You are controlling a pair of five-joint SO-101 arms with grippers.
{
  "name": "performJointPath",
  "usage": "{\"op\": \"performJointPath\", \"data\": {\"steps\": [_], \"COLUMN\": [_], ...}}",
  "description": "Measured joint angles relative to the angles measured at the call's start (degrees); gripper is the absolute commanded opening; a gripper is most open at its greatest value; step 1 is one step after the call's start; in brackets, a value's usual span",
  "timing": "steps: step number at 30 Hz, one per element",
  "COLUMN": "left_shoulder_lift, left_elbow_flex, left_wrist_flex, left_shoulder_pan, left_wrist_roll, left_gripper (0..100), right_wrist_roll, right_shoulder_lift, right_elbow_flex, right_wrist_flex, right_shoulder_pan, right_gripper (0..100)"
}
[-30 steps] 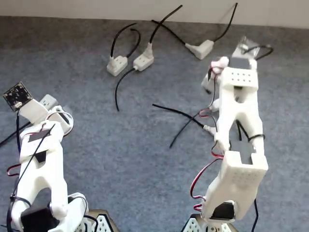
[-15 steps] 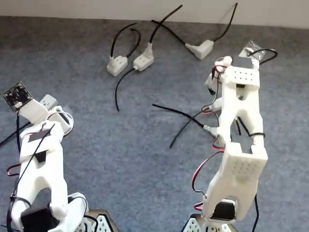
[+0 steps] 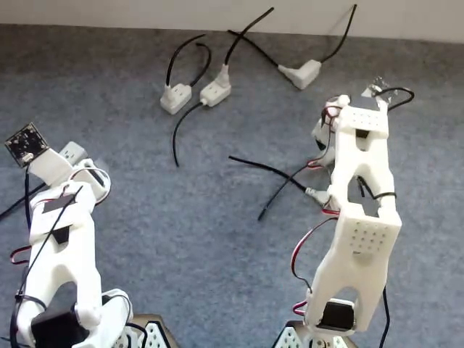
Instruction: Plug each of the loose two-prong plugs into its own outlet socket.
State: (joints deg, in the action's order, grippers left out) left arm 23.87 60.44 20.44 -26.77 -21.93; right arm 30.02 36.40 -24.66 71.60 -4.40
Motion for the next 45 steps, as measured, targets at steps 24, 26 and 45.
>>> {"op": "performJointPath", "data": {"steps": [24,26,45], "left_shoulder_lift": [0.00,0.00,0.00], "left_elbow_flex": [0.00,0.00,0.00], "left_wrist_flex": [0.00,0.00,0.00], "left_shoulder_pan": [0.00,0.00,0.00], "left_wrist_roll": [0.00,0.00,0.00], "left_gripper": [23,23,23], "right_wrist_roll": [-72.00,-79.82,-63.03], "right_shoulder_lift": [24.97,27.16,25.93], "right_elbow_flex": [-21.98,-22.59,-61.19], "right_wrist_flex": [-36.13,-40.70,-24.53], "right_shoulder_pan": [7.30,7.30,-4.04], "right_gripper": [15.0,27.0,34.6]}}
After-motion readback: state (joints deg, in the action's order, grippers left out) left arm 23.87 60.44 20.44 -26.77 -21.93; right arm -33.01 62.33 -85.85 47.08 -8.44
